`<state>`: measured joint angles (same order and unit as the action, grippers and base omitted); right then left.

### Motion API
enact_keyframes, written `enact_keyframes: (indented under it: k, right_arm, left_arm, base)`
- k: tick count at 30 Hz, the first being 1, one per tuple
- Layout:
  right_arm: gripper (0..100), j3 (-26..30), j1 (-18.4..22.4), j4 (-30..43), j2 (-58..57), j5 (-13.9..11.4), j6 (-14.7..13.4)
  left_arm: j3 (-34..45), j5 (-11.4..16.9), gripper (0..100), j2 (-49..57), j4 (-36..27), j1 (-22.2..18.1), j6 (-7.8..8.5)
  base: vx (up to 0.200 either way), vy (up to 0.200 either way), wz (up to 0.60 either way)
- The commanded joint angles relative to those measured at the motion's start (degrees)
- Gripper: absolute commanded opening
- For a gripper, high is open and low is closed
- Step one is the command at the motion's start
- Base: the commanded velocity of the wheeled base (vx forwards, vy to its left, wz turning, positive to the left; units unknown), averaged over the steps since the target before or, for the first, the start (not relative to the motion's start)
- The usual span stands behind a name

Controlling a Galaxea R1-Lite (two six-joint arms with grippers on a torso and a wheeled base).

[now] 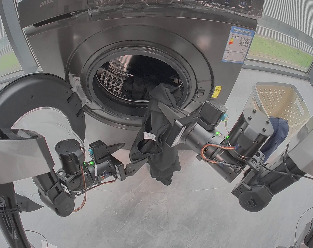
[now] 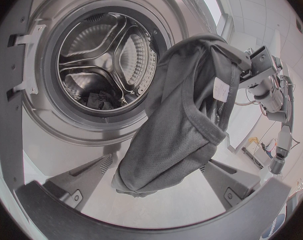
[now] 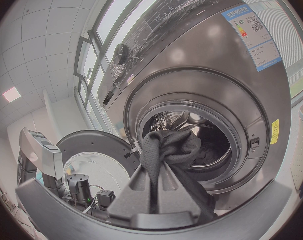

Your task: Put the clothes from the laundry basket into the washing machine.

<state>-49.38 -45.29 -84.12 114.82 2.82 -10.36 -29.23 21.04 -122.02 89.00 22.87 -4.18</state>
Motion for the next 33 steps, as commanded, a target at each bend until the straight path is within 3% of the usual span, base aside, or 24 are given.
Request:
enact_keyframes:
  k: [1, 8, 9, 20, 25, 28, 33]
  right_arm:
    - [0, 0.0, -0.1, 0.0, 0.0, 0.0, 0.0]
    - [0, 0.0, -0.2, -0.1, 0.2, 0.0, 0.0]
    - [0, 0.0, -0.2, -0.1, 0.2, 0.0, 0.0]
    - [0, 0.2, 0.0, -0.1, 0.3, 0.0, 0.0]
    - [0, 0.4, 2.0, 0.0, 0.4, 0.0, -0.2]
    - [0, 0.2, 3.0, 0.0, 0.5, 0.0, -0.3]
    - [0, 0.5, 3.3, 0.2, 0.5, 0.2, -0.4]
  left_arm:
    - [-1.9, 0.1, 100, -2.6, 0.1, 0.2, 0.14]
    - [-6.5, 0.1, 100, -3.4, 0.1, 0.8, 0.05]
    - [-6.6, 0.1, 0, -3.3, 0.1, 1.0, -0.04]
    - [-7.2, -0.1, 0, -2.0, 0.2, 2.8, -0.21]
    - [-3.5, -0.2, 0, 5.6, 0.1, 0.7, -0.65]
    - [0.6, -1.0, 0, 10.1, 0.0, -0.6, 0.23]
    - [4.3, -1.8, 0, 16.5, -0.1, -1.3, -1.09]
  base:
    - [0.000, 0.000, 0.00]
    - [0.000, 0.000, 0.00]
    - [0.000, 0.000, 0.00]
    - [0.000, 0.000, 0.00]
    - [0.000, 0.000, 0.00]
    - [0.000, 0.000, 0.00]
    - [0.000, 0.000, 0.00]
